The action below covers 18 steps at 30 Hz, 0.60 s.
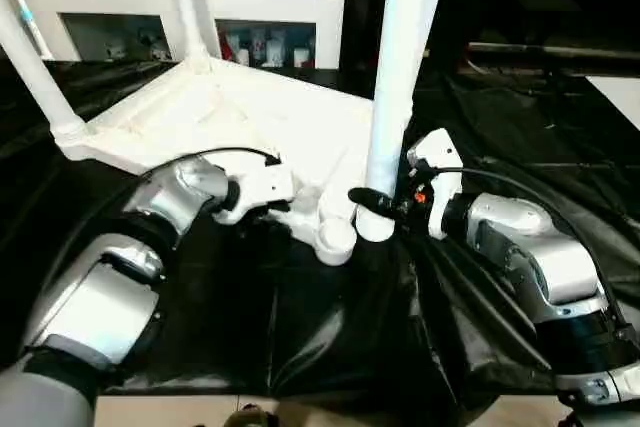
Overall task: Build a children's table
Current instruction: Insert table leg to table base
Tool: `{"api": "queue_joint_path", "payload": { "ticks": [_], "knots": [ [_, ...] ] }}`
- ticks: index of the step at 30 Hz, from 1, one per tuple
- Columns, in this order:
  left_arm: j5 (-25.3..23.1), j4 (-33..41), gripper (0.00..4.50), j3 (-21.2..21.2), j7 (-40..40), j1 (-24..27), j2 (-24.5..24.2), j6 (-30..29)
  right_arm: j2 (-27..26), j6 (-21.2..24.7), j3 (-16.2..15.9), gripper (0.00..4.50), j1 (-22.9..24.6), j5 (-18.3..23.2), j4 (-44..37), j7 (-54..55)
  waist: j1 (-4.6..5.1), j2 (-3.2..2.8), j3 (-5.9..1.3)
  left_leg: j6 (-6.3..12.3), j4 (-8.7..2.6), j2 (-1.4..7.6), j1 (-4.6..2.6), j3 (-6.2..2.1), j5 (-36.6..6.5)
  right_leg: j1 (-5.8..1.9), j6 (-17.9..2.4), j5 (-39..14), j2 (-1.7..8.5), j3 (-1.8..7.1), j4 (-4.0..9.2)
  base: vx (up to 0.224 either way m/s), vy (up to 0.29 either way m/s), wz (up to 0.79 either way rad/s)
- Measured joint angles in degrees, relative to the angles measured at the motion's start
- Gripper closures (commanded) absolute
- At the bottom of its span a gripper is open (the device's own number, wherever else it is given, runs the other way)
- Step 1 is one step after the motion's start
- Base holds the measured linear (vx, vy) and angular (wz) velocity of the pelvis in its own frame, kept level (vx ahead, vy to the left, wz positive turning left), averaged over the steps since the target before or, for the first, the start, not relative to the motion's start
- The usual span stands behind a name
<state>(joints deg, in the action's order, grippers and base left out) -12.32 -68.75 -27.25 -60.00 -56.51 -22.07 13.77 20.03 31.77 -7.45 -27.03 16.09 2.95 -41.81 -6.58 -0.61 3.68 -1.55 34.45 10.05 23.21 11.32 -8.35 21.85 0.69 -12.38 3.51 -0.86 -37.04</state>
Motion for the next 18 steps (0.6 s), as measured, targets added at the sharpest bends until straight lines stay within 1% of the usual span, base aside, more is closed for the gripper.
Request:
{"api": "queue_joint_path", "payload": {
  "ticks": [4, 6, 7, 11, 13, 14, 18],
  "knots": [
    [-0.5, -0.5, 2.88, 0.0, -0.8, -0.3, 0.0, -0.1, 0.0, 0.0, 0.0, 2.64, 0.0, 0.0, 0.0, 0.0, 0.09, -0.05, -0.01, 0.00, 0.00, 0.00, -0.01, 0.00, 0.0, 0.00, 0.0, 0.0, 0.00, 0.02, 0.02, 0.000, 0.000, 0.00],
    [-1.0, -1.3, 3.11, 0.1, -1.1, -0.6, 0.1, -0.2, 0.0, 0.0, -0.2, 2.64, 0.0, 0.0, 0.0, -0.1, 0.09, -0.06, -0.02, 0.00, -0.01, 0.00, -0.02, 0.01, 0.0, 0.00, 0.0, 0.0, 0.00, 0.02, 0.02, 0.000, 0.000, 0.00],
    [-1.1, -1.4, 3.11, 0.1, -1.4, -0.8, 0.0, -0.5, 0.0, 0.0, -0.3, 2.64, 0.0, -0.1, 0.0, -0.1, 0.11, -0.08, -0.03, 0.00, -0.01, 0.00, -0.02, 0.01, 0.0, 0.00, 0.0, 0.0, 0.00, 0.03, 0.02, 0.000, 0.000, 0.00],
    [-1.2, -1.4, 3.34, 0.4, -4.7, -1.5, 0.4, -2.9, -0.1, -0.1, -0.9, 2.64, 0.0, -0.2, 0.0, -0.3, 0.31, -0.09, -0.04, 0.00, 0.00, -0.01, -0.14, 0.01, 0.0, 0.01, 0.0, 0.0, 0.04, 0.03, 0.02, 0.000, 0.000, 0.00],
    [-1.7, -1.2, 3.47, 0.2, -6.8, -1.6, 0.3, -3.9, -0.1, -0.2, -1.1, 2.64, 0.0, -0.3, 0.0, -0.5, 0.54, -0.10, -0.05, 0.00, -0.02, -0.01, -0.21, -0.01, 0.0, 0.02, 0.0, 0.0, 0.04, 0.03, 0.03, 0.000, 0.000, 0.00],
    [-2.2, -1.1, 3.47, -0.1, -7.8, -1.6, 0.2, -4.1, -0.1, -0.4, -1.1, 2.64, 0.0, -0.3, 0.0, -0.6, 0.69, -0.13, -0.07, 0.00, -0.03, -0.01, -0.22, -0.01, 0.0, 0.03, 0.0, 0.0, 0.03, 0.04, 0.04, 0.000, 0.000, 0.00],
    [-3.1, -0.4, 3.79, -0.5, -10.7, -1.6, 0.1, -6.0, -0.2, -0.8, -1.1, 2.64, 0.0, -0.5, 0.0, -0.6, 1.17, -0.38, -0.23, 0.00, -0.07, -0.01, -0.29, -0.02, 0.0, 0.04, 0.0, 0.0, 0.03, 0.05, 0.09, 0.000, 0.000, 0.00]
  ]
}}
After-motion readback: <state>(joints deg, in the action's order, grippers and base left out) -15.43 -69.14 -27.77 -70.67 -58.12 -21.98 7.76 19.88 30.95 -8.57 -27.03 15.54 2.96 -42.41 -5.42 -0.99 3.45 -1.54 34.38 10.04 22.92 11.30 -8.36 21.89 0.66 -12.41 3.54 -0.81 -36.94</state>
